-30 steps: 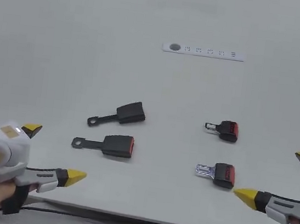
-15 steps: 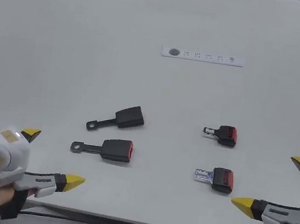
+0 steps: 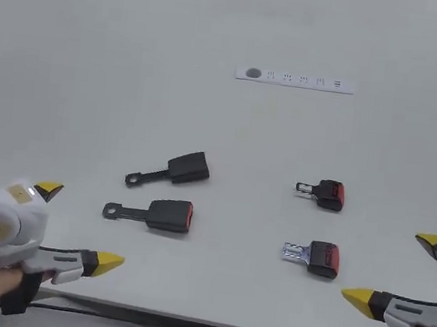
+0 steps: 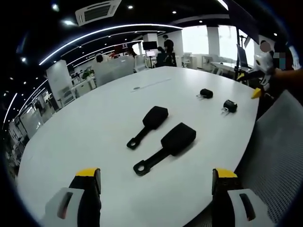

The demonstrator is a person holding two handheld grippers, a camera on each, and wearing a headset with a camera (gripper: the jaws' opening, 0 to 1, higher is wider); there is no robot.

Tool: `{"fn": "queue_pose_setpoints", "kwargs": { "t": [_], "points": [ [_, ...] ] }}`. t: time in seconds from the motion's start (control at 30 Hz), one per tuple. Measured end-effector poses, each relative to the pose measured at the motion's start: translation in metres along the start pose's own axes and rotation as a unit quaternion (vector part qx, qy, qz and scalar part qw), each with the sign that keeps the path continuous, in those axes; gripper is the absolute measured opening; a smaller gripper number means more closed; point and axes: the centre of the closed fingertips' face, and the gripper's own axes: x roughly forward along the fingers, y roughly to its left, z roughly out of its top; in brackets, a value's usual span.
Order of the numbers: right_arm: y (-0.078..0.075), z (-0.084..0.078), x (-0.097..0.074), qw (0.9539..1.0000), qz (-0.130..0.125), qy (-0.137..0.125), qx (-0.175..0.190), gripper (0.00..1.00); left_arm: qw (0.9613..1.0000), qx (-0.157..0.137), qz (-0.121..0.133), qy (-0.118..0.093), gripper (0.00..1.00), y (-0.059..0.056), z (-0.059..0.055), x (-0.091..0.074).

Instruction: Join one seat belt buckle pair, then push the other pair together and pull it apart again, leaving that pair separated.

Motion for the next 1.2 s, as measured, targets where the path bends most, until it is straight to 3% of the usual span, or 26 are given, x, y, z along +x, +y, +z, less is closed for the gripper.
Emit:
{"fn": "queue_pose_setpoints", "kwargs": {
  "t": [0.1,0.33,0.37,0.43,0.53,0.67,0.77,0.83,0.9,0.97,1.0,1.07,1.13,1.2],
  "points": [
    [0.002,-0.004,0.001,0.9996,0.003,0.013,-0.026,0.83,0.9995,0.028,-0.013,0.007,1.0,-0.008,0.001,0.001],
    [-0.001,-0.004,0.002,0.9974,-0.007,0.028,-0.067,0.82,0.9977,0.055,-0.033,0.02,0.95,-0.016,0.003,0.004],
    [0.001,-0.005,0.003,0.9961,0.001,0.035,-0.081,0.81,0.9966,0.07,-0.037,0.024,0.96,-0.018,0.003,0.006],
    [0.002,-0.003,0.003,0.9949,0.001,0.036,-0.094,0.81,0.9932,0.101,-0.045,0.036,0.96,-0.02,0.0,0.008],
    [0.005,-0.003,0.005,0.9923,0.022,0.039,-0.116,0.77,0.9893,0.126,-0.058,0.045,0.96,-0.025,-0.002,0.013],
    [0.003,-0.001,0.007,0.9908,0.02,0.039,-0.128,0.76,0.9781,0.171,-0.092,0.075,0.96,-0.035,-0.013,0.022],
    [0.003,-0.001,0.011,0.99,0.028,0.041,-0.132,0.74,0.9733,0.178,-0.118,0.084,0.91,-0.043,-0.018,0.028],
    [0.003,0.0,0.013,0.989,0.036,0.042,-0.137,0.72,0.972,0.182,-0.121,0.087,0.9,-0.043,-0.019,0.035],
    [0.01,0.0,0.016,0.9875,0.065,0.04,-0.138,0.68,0.9712,0.182,-0.127,0.087,0.9,-0.042,-0.018,0.039],
    [0.005,0.002,0.02,0.9876,0.061,0.04,-0.139,0.67,0.9701,0.184,-0.132,0.088,0.9,-0.039,-0.016,0.046],
    [0.008,0.002,0.023,0.9852,0.077,0.041,-0.147,0.66,0.9692,0.187,-0.134,0.089,0.89,-0.037,-0.014,0.048],
    [0.005,0.005,0.026,0.9849,0.078,0.04,-0.15,0.65,0.9686,0.187,-0.139,0.088,0.87,-0.034,-0.009,0.055],
    [0.008,0.006,0.03,0.9821,0.099,0.044,-0.154,0.64,0.9685,0.185,-0.145,0.084,0.85,-0.032,-0.004,0.064],
    [0.014,0.006,0.035,0.9788,0.13,0.046,-0.152,0.61,0.9627,0.201,-0.156,0.091,0.79,-0.03,-0.002,0.07]
  ]
}}
